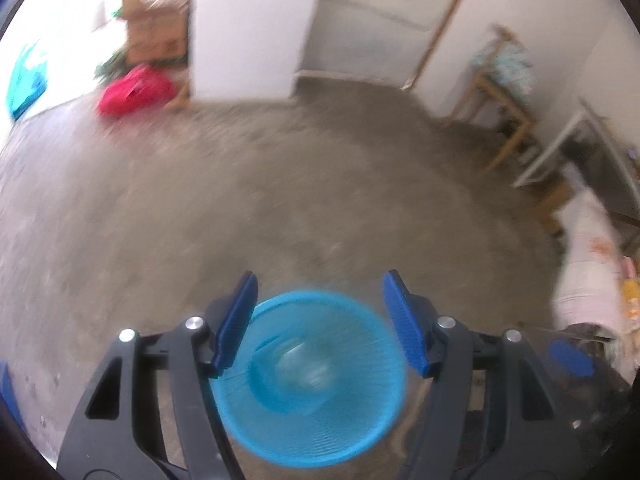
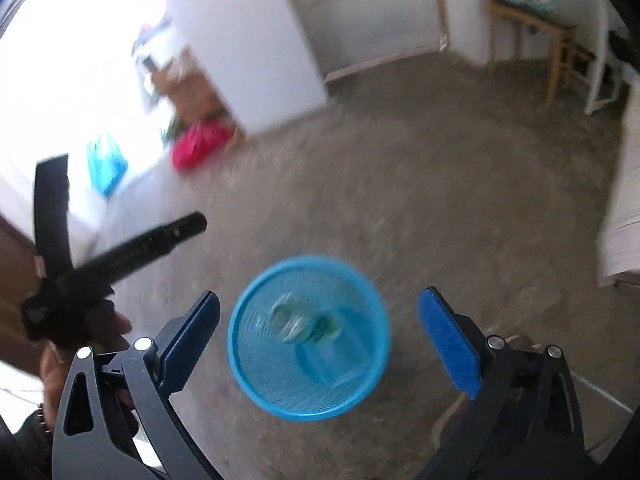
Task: Collect trash
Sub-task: 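Open the right gripper to drop the green bottle into the basket, then move the left gripper to the table and grasp the medicine box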
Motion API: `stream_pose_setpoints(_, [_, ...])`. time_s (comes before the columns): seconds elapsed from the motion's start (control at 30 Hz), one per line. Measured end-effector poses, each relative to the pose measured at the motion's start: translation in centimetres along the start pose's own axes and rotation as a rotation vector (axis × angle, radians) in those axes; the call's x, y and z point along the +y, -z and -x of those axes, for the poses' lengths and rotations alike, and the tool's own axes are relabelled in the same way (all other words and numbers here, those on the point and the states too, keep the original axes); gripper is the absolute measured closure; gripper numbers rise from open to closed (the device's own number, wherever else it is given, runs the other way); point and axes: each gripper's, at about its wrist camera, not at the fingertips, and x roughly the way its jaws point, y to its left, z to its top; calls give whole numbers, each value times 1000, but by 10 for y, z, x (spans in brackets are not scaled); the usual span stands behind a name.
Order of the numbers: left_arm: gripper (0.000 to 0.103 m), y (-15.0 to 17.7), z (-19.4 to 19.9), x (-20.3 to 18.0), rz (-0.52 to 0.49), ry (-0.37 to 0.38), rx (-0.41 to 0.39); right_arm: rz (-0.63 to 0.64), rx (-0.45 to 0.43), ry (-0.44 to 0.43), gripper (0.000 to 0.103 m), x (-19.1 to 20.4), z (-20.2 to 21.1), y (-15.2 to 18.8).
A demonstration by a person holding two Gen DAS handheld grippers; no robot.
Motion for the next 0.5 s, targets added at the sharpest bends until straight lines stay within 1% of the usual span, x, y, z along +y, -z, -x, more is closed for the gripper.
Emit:
stream_pose_setpoints(0.03, [39,-5,5,-15,-15,19,-15,-14,-30,14,6,-15,23,-7])
stream_pose_setpoints(0.07, [38,-13,15,-42,-47,57,-40,-21,-50,28,6,-27,40,-12])
stream_pose_setpoints(0.1, [38,-16,20,-59,-67,78,-53,-23,-81,54,6,-47,65,-18])
stream_pose_setpoints(0.17, [38,-25,33,-112,-139,151,-81,-19,-132,124,6,-77,104,-20])
stream_pose_setpoints(0.2, [38,-25,36,-131,-164,175,-86,-19,-159,177,6,-97,127,-19])
stream_pose_setpoints(0.23, [38,-26,40,-162,-204,216,-89,-27,-180,232,6,-119,147,-17])
stream_pose_setpoints(0.27, [38,-25,43,-182,-227,242,-88,-35,-191,268,6,-135,160,-14])
stream_pose_setpoints(0.3, [38,-23,45,-211,-262,280,-83,-53,-204,321,6,-157,178,-9])
stream_pose_setpoints(0.33, [38,-19,49,-240,-299,317,-83,-69,-213,352,6,-171,191,-5])
stream_pose_setpoints(0.37, [38,-15,51,-261,-325,340,-85,-106,-227,400,6,-200,210,4])
stream_pose_setpoints(0.43, [38,-2,56,-316,-403,398,-88,-166,-239,461,6,-237,230,17])
stream_pose_setpoints(0.5, [38,9,57,-358,-462,434,-80,-236,-246,509,6,-274,247,34])
